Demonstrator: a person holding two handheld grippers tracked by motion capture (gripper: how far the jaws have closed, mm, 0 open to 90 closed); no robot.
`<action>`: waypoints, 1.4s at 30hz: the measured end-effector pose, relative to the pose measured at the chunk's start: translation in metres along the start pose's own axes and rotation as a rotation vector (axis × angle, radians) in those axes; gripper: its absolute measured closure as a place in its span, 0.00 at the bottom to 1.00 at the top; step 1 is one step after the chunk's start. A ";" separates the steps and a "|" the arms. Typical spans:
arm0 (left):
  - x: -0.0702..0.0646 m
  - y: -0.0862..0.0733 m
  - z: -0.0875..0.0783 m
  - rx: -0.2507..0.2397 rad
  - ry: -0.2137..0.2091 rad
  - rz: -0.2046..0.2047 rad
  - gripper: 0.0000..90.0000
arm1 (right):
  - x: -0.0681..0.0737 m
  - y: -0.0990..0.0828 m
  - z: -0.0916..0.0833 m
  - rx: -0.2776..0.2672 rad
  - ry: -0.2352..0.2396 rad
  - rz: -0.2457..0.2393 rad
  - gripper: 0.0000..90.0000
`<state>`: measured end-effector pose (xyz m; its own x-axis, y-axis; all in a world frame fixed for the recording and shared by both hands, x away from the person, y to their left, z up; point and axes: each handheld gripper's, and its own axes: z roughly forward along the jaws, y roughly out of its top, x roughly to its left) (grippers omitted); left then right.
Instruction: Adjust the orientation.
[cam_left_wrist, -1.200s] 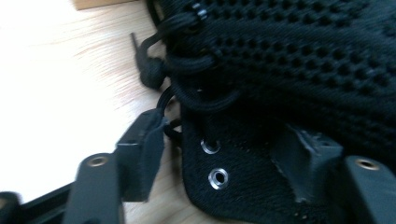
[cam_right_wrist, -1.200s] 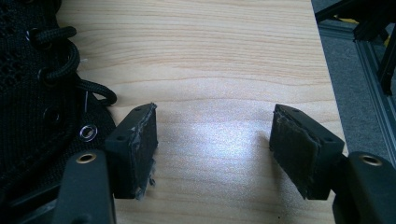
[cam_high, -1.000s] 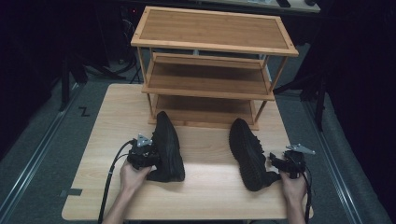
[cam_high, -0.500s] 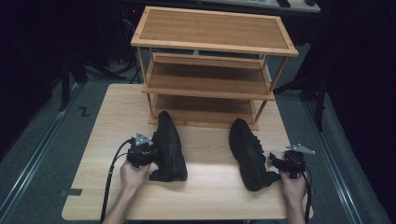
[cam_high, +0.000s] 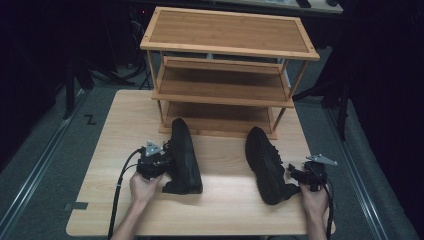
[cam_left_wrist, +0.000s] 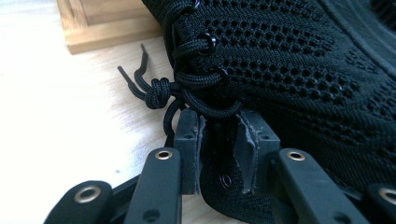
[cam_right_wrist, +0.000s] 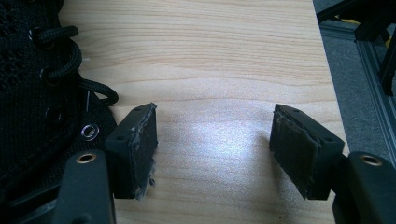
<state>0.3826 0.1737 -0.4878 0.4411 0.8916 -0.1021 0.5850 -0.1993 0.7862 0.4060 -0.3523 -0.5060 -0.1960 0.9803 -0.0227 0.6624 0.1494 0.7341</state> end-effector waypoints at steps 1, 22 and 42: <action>-0.001 0.001 0.000 -0.005 -0.002 0.005 0.79 | 0.000 0.000 0.000 0.000 0.000 0.000 0.36; -0.027 0.040 0.001 -0.075 -0.061 0.071 0.81 | 0.000 0.000 0.000 0.000 0.002 0.000 0.36; -0.067 0.068 0.033 -0.039 -0.061 0.146 0.81 | 0.000 0.000 0.000 0.000 0.005 -0.001 0.36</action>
<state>0.4148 0.0874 -0.4477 0.5609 0.8276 -0.0207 0.4851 -0.3084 0.8183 0.4059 -0.3524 -0.5060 -0.1998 0.9796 -0.0198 0.6620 0.1499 0.7343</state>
